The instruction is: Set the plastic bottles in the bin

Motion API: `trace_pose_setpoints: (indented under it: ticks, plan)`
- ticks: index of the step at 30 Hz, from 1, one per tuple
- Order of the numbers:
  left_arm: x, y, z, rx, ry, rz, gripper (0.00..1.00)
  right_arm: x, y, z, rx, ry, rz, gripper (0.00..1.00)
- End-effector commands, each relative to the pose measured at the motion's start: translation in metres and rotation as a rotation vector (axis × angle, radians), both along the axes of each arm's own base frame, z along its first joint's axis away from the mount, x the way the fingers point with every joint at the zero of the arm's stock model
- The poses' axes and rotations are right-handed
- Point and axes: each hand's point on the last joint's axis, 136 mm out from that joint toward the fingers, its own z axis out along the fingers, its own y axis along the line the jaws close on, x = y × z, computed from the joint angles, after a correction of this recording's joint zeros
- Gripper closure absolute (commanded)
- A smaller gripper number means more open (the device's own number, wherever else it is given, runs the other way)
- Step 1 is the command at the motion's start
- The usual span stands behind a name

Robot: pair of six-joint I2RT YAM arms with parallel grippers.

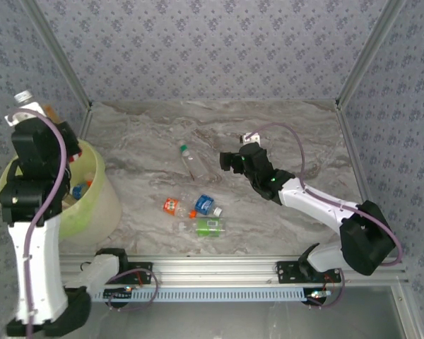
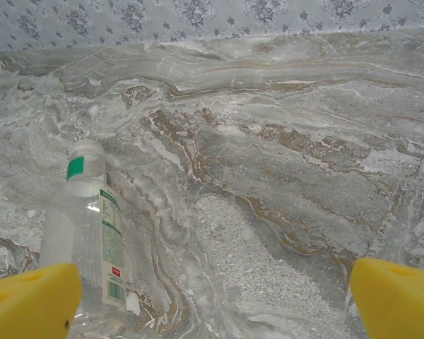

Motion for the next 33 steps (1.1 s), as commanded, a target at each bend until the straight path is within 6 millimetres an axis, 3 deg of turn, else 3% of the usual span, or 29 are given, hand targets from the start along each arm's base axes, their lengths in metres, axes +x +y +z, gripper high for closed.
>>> trace_pose_setpoints:
  ticks: [1,7,9,11,16,19,23,33]
  plan:
    - [-0.010,0.016,-0.031,-0.170,0.077,0.025,0.58,0.004,0.006,0.011,0.001,-0.024,0.016,0.00]
    - [-0.037,0.062,-0.063,-0.205,0.132,0.274,0.55,0.005,0.008,0.010,0.000,-0.023,0.018,0.00]
    - [-0.054,0.078,-0.069,-0.154,0.167,0.396,0.48,0.006,0.010,0.011,-0.004,-0.022,0.027,0.00]
    - [-0.067,0.088,-0.069,-0.110,0.180,0.476,0.34,0.007,0.012,0.013,-0.007,-0.023,0.037,0.00]
    - [-0.078,0.093,-0.068,-0.085,0.196,0.538,0.12,0.010,0.019,0.017,-0.007,-0.025,0.054,0.00]
    - [-0.075,0.085,-0.058,-0.107,0.135,0.493,0.01,0.009,0.021,0.016,-0.004,-0.023,0.055,0.00]
    - [-0.063,0.063,-0.047,-0.172,0.066,0.351,0.01,0.008,0.020,0.014,-0.009,-0.018,0.050,0.00]
    - [-0.026,-0.024,-0.017,-0.362,-0.108,-0.162,0.01,0.002,0.021,0.005,-0.044,0.005,0.087,0.00]
